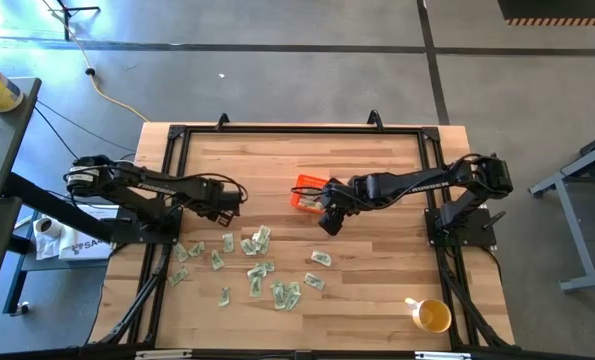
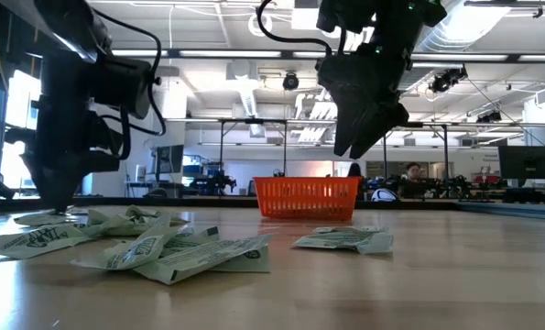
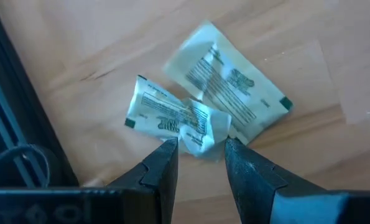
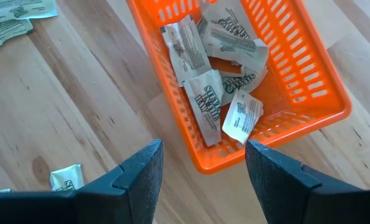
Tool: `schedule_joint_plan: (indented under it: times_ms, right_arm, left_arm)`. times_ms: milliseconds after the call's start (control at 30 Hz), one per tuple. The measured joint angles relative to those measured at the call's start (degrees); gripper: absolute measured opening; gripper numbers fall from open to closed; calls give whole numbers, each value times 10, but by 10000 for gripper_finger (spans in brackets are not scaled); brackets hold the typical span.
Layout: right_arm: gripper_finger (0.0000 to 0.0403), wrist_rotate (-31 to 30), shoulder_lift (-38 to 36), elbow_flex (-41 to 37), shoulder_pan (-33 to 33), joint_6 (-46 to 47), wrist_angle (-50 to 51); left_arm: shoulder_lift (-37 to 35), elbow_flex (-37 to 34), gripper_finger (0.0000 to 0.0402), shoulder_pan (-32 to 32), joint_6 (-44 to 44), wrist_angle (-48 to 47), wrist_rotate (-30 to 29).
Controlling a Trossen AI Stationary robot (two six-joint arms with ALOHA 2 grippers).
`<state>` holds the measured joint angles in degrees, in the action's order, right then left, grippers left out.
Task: Pick and place Stevia / Truvia into bins
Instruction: Put the green stevia packet into the orange basket
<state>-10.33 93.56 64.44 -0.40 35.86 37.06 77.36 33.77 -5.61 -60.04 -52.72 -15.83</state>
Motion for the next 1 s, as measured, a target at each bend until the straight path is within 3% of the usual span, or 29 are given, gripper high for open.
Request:
schedule_joint_plan:
  times_ms: [333,733,1000]
  right_arm:
    - [218,0,0,0,0,-1,0]
    - [218,-5,0,0,0,0,0]
    - [218,-29,0,0,1,-4,-4]
  left_arm:
    - [-1,-26,157,0,12,39,2]
    - [0,-29,31,1,12,62,-9]
    - [-21,44,25,16,7,-39,-45]
